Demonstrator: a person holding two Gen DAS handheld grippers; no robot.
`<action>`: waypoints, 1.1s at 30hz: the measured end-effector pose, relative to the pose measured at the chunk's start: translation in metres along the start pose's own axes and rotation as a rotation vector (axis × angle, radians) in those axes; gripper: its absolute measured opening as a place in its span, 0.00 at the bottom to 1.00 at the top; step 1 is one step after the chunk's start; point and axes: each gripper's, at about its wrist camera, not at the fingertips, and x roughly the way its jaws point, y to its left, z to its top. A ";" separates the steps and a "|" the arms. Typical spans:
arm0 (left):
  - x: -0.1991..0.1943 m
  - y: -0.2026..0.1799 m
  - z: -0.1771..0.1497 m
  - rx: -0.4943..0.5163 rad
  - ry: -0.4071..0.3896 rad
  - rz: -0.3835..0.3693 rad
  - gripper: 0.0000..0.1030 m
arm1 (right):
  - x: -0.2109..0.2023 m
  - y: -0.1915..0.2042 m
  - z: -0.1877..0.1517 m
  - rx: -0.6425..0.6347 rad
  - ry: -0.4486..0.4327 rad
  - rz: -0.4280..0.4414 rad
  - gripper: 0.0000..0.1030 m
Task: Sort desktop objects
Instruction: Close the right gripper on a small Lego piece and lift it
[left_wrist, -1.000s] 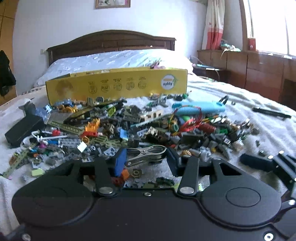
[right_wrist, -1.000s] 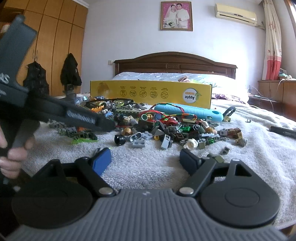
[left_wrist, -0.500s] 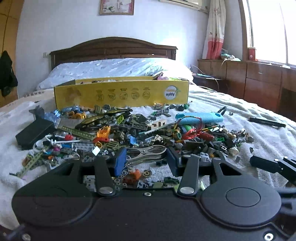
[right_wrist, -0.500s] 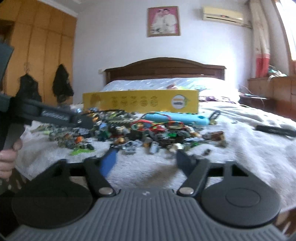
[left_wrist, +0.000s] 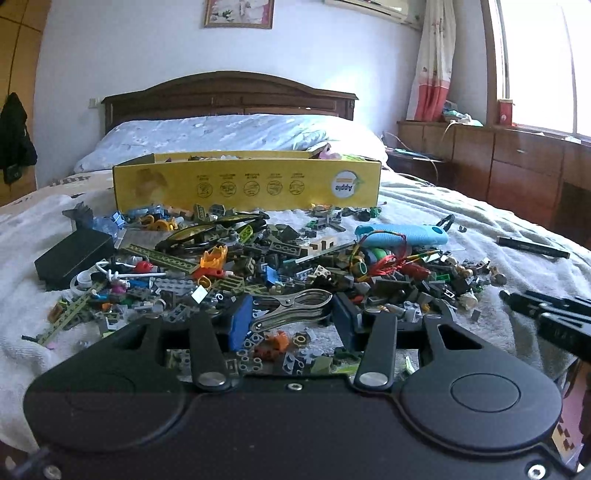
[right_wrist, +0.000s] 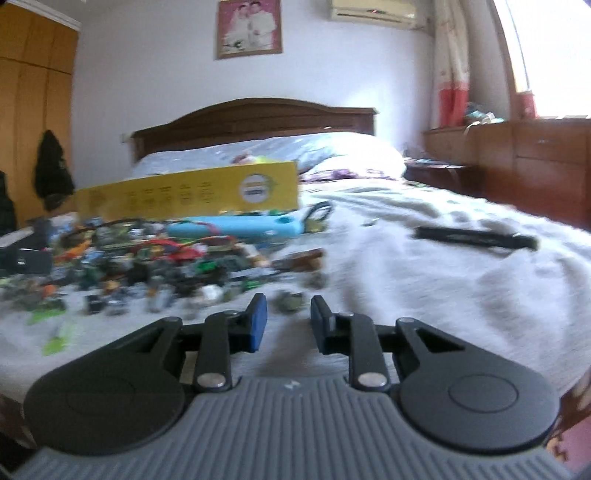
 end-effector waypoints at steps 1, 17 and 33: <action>0.001 0.000 0.000 -0.002 0.002 -0.001 0.44 | -0.003 -0.004 0.000 0.012 -0.011 0.001 0.47; 0.004 -0.007 -0.004 0.021 0.031 0.023 0.44 | 0.032 -0.054 0.054 0.282 -0.121 0.123 0.86; 0.006 0.006 -0.006 -0.001 0.033 0.052 0.44 | 0.005 -0.004 0.021 -0.113 -0.058 0.043 0.93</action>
